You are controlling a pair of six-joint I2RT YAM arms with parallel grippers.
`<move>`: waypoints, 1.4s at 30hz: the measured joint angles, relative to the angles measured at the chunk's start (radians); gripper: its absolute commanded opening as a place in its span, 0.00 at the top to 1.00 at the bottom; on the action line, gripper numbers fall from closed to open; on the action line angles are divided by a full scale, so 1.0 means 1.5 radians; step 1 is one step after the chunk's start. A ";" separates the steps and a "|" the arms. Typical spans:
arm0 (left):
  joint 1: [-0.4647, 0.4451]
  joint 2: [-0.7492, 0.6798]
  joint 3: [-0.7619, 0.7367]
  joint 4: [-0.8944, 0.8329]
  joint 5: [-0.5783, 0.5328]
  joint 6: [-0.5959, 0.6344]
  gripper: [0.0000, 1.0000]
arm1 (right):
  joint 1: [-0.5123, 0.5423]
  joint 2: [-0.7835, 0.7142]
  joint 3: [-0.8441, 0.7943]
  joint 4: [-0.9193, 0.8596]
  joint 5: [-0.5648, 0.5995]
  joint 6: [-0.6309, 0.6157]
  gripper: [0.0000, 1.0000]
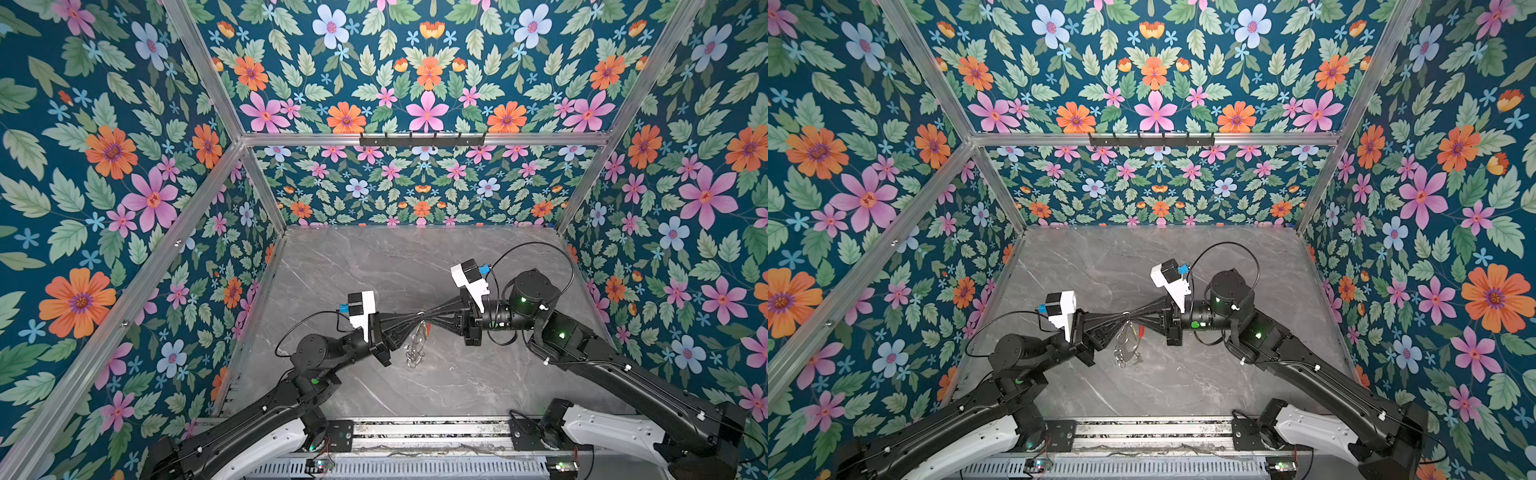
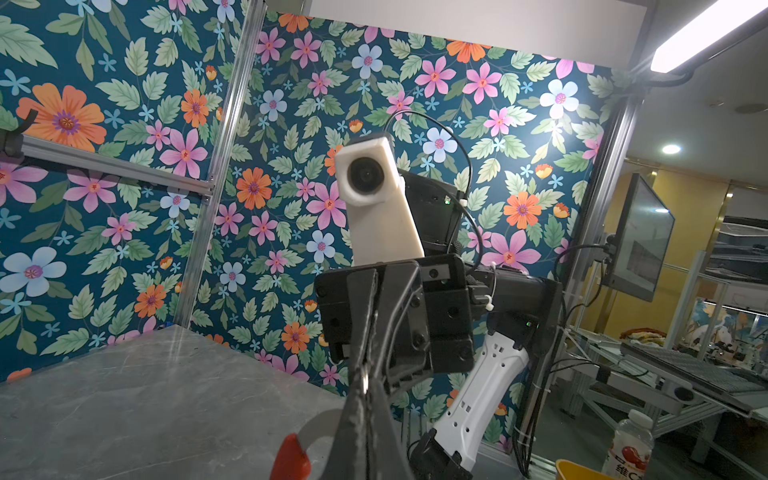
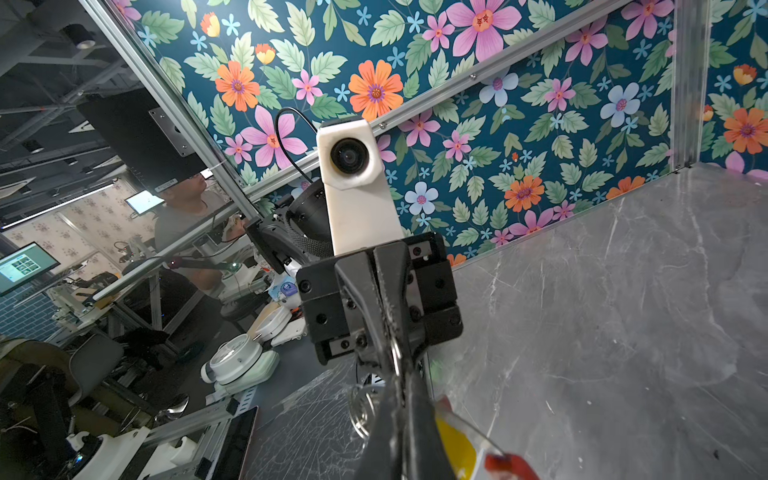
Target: Remove the keys from the keyring
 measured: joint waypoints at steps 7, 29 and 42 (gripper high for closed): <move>0.000 -0.009 0.009 -0.024 -0.004 -0.004 0.63 | 0.002 -0.006 0.023 -0.056 0.013 -0.012 1.00; 0.001 0.017 0.280 -0.585 0.036 0.057 0.63 | 0.000 -0.001 0.154 -0.386 0.076 -0.178 1.00; 0.001 0.060 0.317 -0.670 0.121 0.077 0.68 | 0.000 0.018 0.189 -0.456 0.036 -0.237 1.00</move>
